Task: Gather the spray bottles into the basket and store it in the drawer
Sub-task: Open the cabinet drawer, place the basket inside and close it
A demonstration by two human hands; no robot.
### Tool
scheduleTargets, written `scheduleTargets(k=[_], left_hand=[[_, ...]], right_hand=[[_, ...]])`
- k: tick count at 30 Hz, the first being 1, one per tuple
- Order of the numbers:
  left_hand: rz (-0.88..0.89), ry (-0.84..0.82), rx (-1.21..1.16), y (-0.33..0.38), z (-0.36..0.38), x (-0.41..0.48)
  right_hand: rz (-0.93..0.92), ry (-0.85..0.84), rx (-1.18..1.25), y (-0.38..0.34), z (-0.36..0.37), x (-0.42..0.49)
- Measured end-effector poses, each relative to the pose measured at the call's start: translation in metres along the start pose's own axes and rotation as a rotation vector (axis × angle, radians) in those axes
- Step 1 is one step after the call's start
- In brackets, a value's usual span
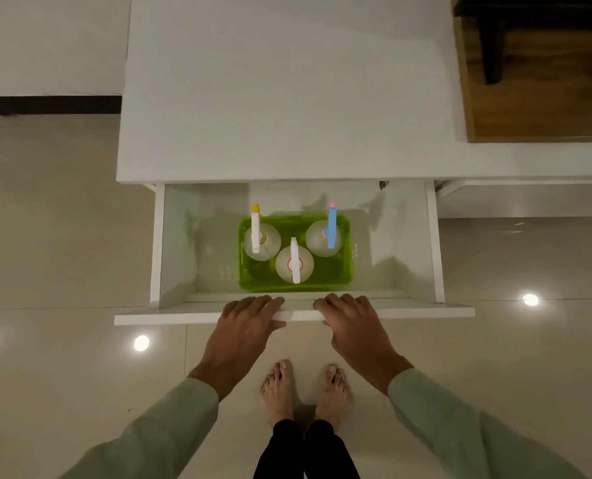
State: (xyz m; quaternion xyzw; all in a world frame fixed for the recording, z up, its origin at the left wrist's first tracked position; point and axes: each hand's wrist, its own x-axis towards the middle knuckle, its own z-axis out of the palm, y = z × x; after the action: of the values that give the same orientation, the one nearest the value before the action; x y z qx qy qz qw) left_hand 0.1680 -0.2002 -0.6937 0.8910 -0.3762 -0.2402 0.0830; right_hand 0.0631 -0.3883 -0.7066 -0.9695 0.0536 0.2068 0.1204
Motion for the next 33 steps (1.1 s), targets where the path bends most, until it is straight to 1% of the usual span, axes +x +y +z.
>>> scheduleTargets(k=[2, 4, 6, 8, 12, 14, 18, 20, 23, 28, 33], left_hand=[[-0.024, 0.034, -0.026, 0.0, -0.007, 0.011], [-0.036, 0.103, -0.019, 0.001, -0.014, 0.022], [-0.023, 0.203, 0.022, 0.0, -0.022, 0.034], [-0.009, 0.269, 0.074, -0.001, -0.031, 0.049], [0.0, 0.311, 0.168, -0.008, -0.048, 0.083], [0.002, 0.299, 0.197, -0.013, -0.057, 0.099], [0.018, 0.236, 0.219, -0.026, -0.067, 0.126], [0.016, 0.241, 0.225, -0.031, -0.07, 0.134], [0.005, 0.327, 0.25, -0.033, -0.075, 0.146], [-0.001, 0.438, 0.251, -0.032, -0.076, 0.164], [0.007, 0.564, 0.223, -0.031, -0.076, 0.179]], right_hand=[[0.009, 0.044, -0.007, 0.004, -0.007, 0.011], [0.014, 0.087, -0.022, 0.008, -0.015, 0.025], [0.029, 0.129, -0.03, 0.012, -0.024, 0.039], [0.054, 0.191, -0.039, 0.015, -0.035, 0.056], [0.066, 0.362, -0.061, 0.026, -0.057, 0.087], [0.053, 0.405, -0.087, 0.034, -0.067, 0.101], [0.055, 0.335, -0.152, 0.047, -0.08, 0.129], [0.053, 0.298, -0.186, 0.052, -0.084, 0.139], [0.055, 0.293, -0.251, 0.054, -0.089, 0.148], [0.077, 0.374, -0.359, 0.053, -0.096, 0.16], [0.074, 0.461, -0.362, 0.055, -0.101, 0.173]])
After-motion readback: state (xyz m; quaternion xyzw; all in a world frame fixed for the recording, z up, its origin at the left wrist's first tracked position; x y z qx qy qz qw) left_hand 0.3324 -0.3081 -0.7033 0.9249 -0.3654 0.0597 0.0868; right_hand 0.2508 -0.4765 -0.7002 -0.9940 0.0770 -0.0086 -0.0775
